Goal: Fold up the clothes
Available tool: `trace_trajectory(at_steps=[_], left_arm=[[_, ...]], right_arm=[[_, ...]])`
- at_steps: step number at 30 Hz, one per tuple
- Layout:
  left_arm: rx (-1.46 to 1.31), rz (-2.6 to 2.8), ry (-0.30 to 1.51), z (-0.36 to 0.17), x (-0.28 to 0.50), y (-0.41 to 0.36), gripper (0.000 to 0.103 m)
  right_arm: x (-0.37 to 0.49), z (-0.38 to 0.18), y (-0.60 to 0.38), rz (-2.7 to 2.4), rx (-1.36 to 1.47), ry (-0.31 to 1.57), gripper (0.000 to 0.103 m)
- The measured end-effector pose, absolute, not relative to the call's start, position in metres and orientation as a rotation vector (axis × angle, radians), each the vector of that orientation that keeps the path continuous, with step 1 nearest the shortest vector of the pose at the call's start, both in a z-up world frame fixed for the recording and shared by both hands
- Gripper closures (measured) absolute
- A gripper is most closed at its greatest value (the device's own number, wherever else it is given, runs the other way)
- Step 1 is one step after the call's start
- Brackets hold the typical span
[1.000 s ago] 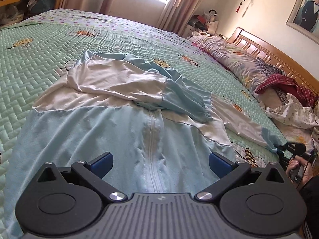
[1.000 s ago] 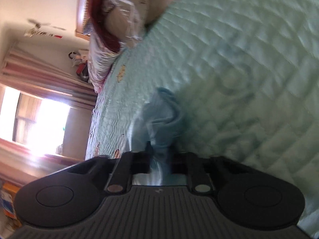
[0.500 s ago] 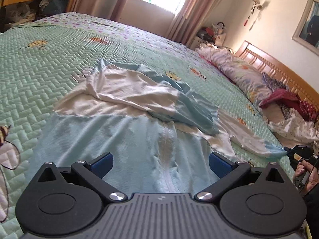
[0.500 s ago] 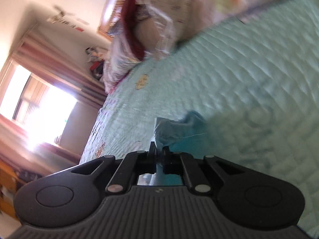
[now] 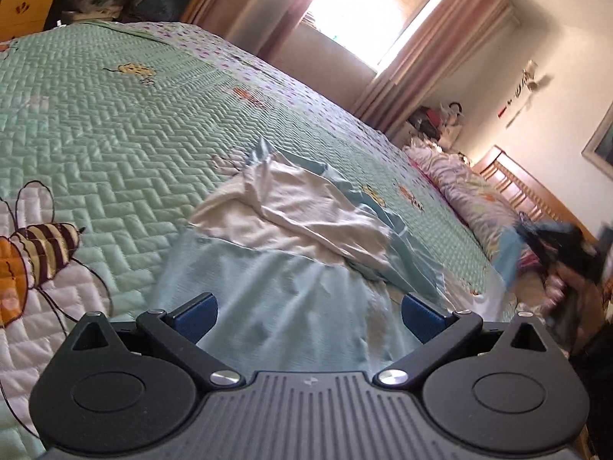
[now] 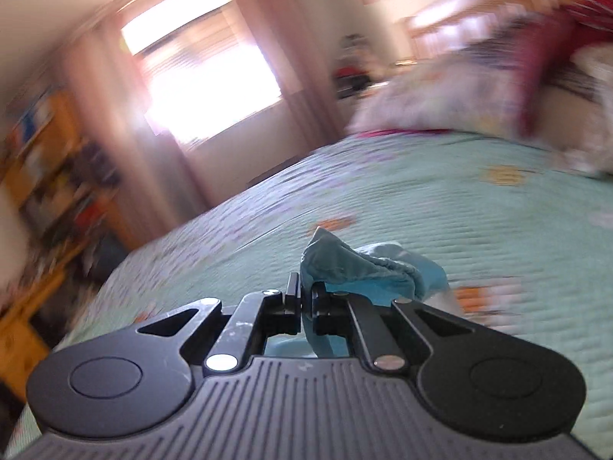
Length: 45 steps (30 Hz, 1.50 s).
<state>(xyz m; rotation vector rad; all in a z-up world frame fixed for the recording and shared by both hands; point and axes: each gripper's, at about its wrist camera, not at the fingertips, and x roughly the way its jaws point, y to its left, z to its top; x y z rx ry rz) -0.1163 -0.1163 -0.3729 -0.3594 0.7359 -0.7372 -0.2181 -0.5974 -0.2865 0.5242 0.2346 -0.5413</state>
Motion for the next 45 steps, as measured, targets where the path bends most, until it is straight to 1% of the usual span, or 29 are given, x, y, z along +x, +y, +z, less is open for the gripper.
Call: trace_trajectory(at_steps=[4,6,9,13,21,22,23,24,25,26,27,32,37,39,40,42,45], left_arm=[[-0.379,-0.738,0.721,-0.391,-0.105,-0.104,0.001],[-0.392,-0.753,0.723,-0.403,-0.102,-0.099,0.001],[-0.442,-0.788,0.724,-0.418,-0.097,-0.091,0.001],[-0.511,-0.864,0.712,-0.422,-0.090,-0.087,0.001],[-0.641,-0.935,0.745,-0.431,-0.083,-0.085,0.001],[-0.645,-0.940,0.747,-0.432,-0.083,-0.085,0.001],[-0.646,-0.944,0.748,-0.431,-0.083,-0.085,0.001],[-0.645,-0.948,0.749,-0.431,-0.084,-0.085,0.001],[-0.644,-0.952,0.750,-0.431,-0.084,-0.085,0.001],[-0.644,-0.955,0.750,-0.431,-0.085,-0.085,0.001],[-0.645,-0.958,0.751,-0.431,-0.085,-0.085,0.001],[-0.655,-0.965,0.758,-0.433,-0.082,-0.086,0.001],[-0.675,-0.974,0.762,-0.433,-0.081,-0.085,0.001],[-0.681,-0.979,0.763,-0.433,-0.081,-0.084,0.001],[-0.683,-0.981,0.764,-0.433,-0.081,-0.084,0.001],[-0.684,-0.983,0.766,-0.434,-0.081,-0.084,0.001],[-0.686,-0.985,0.770,-0.434,-0.081,-0.084,0.001]], right_arm=[[-0.122,-0.298,-0.523,-0.406,0.399,0.343,0.098],[-0.077,-0.320,-0.480,-0.356,0.327,0.421,0.098],[-0.031,-0.357,-0.425,-0.323,0.213,0.531,0.098],[-0.013,-0.382,-0.387,-0.333,0.095,0.588,0.098],[0.000,-0.382,-0.364,-0.424,-0.075,0.604,0.097],[0.004,-0.385,-0.362,-0.425,-0.086,0.616,0.095],[0.007,-0.388,-0.361,-0.418,-0.090,0.637,0.090],[0.008,-0.392,-0.358,-0.402,-0.083,0.658,0.079],[0.007,-0.393,-0.355,-0.379,-0.077,0.654,0.074],[0.005,-0.393,-0.352,-0.354,-0.070,0.645,0.064],[0.003,-0.392,-0.350,-0.335,-0.070,0.637,0.057],[-0.011,-0.382,-0.338,-0.244,-0.079,0.594,0.057],[-0.035,-0.372,-0.335,-0.223,-0.152,0.580,0.054],[-0.045,-0.364,-0.341,-0.216,-0.117,0.548,0.054],[-0.046,-0.359,-0.345,-0.224,-0.094,0.533,0.053],[-0.047,-0.351,-0.352,-0.245,-0.059,0.512,0.047],[-0.029,-0.349,-0.364,-0.291,-0.036,0.527,0.045]])
